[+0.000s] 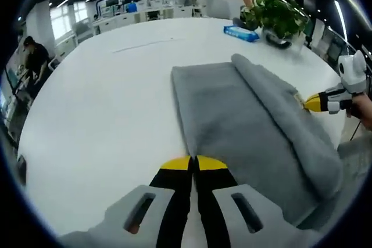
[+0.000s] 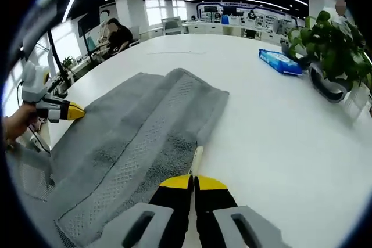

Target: Open the folded towel by lifting each exposed corner and separating the folded layers until the towel lies flat within the target outline without major curled edges

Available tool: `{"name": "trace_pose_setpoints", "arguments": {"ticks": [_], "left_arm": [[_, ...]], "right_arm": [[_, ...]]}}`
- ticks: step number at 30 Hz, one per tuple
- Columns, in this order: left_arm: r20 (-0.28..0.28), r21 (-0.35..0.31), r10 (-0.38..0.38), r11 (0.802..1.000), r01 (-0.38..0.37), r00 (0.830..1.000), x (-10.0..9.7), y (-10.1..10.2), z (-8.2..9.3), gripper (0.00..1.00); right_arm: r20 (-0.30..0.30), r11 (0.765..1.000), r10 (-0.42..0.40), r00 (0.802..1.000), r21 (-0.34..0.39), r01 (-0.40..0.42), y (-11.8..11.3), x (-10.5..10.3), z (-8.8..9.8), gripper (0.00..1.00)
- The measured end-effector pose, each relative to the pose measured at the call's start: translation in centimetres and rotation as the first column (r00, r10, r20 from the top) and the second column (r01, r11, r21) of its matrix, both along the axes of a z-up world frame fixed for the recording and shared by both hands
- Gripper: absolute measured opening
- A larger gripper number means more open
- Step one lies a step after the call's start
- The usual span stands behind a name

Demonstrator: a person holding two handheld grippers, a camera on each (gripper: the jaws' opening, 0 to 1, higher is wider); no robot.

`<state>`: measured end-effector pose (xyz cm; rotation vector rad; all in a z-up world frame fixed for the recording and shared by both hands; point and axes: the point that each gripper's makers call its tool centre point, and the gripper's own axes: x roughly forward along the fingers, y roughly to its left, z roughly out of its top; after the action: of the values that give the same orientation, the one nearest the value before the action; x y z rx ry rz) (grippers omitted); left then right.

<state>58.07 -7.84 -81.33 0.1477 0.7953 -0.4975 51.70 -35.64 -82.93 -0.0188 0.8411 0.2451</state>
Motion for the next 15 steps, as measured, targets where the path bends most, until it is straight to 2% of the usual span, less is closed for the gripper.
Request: {"name": "trace_pose_setpoints", "arguments": {"ticks": [5, 9, 15], "left_arm": [[-0.012, 0.009, 0.023, 1.000, -0.023, 1.000, 0.1, 1.4, -0.3, 0.01], [-0.037, -0.010, 0.052, 0.999, -0.052, 0.998, 0.6, 2.7, 0.0, 0.01], [-0.033, 0.037, 0.046, 0.998, -0.044, 0.998, 1.3, 4.7, -0.1, 0.01]], "right_arm": [[-0.001, 0.999, 0.004, 1.000, -0.034, -0.004, -0.5, 0.0, -0.1, 0.00], [-0.008, 0.999, -0.007, 1.000, -0.051, 0.006, -1.1, -0.1, -0.3, 0.00], [-0.013, 0.997, -0.003, 1.000, -0.077, 0.002, -1.5, -0.2, -0.4, 0.00]]}}
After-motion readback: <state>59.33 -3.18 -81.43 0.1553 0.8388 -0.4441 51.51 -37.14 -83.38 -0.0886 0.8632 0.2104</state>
